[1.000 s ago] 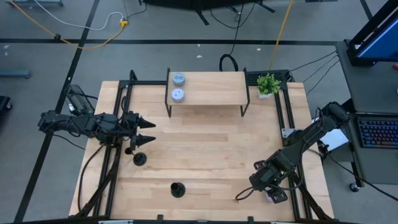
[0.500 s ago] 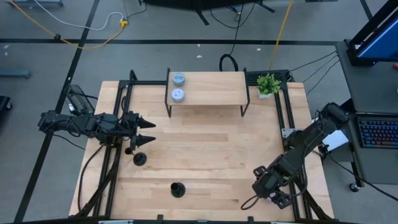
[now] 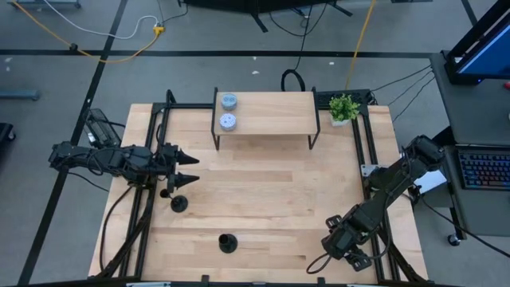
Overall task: Pick & Place candle stick holders
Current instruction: Put the pink scented candle on the shelf
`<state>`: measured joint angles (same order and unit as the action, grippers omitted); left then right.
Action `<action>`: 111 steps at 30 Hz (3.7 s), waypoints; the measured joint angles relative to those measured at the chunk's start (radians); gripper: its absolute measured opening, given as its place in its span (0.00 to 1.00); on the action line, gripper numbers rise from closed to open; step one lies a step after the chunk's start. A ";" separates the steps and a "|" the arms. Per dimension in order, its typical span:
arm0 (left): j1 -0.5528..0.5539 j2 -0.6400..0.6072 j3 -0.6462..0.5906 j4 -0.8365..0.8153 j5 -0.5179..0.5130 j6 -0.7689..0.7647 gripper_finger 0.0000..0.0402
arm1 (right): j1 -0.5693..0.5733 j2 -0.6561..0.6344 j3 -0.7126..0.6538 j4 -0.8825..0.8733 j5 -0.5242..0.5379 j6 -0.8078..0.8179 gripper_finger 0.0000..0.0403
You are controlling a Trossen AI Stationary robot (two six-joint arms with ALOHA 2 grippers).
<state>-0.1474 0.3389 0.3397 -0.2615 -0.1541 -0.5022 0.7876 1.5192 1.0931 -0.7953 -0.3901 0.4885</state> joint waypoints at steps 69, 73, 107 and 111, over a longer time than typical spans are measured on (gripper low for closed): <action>0.000 0.000 0.000 -0.033 -0.001 -0.002 0.98 | 0.000 0.000 0.001 -0.009 0.023 0.154 0.95; 0.000 0.000 0.000 -0.033 -0.001 0.000 0.98 | 0.001 -0.001 -0.021 -0.018 0.022 0.154 0.95; 0.000 0.000 0.000 -0.034 -0.001 -0.008 0.98 | 0.120 0.000 -0.088 0.029 0.180 0.295 0.94; 0.000 0.000 0.000 -0.034 -0.001 -0.015 0.98 | 0.119 0.000 -0.088 0.028 0.178 0.319 0.94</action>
<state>-0.1478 0.3390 0.3397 -0.2955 -0.1547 -0.5177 0.9070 1.5188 1.0050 -0.7673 -0.2119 0.8074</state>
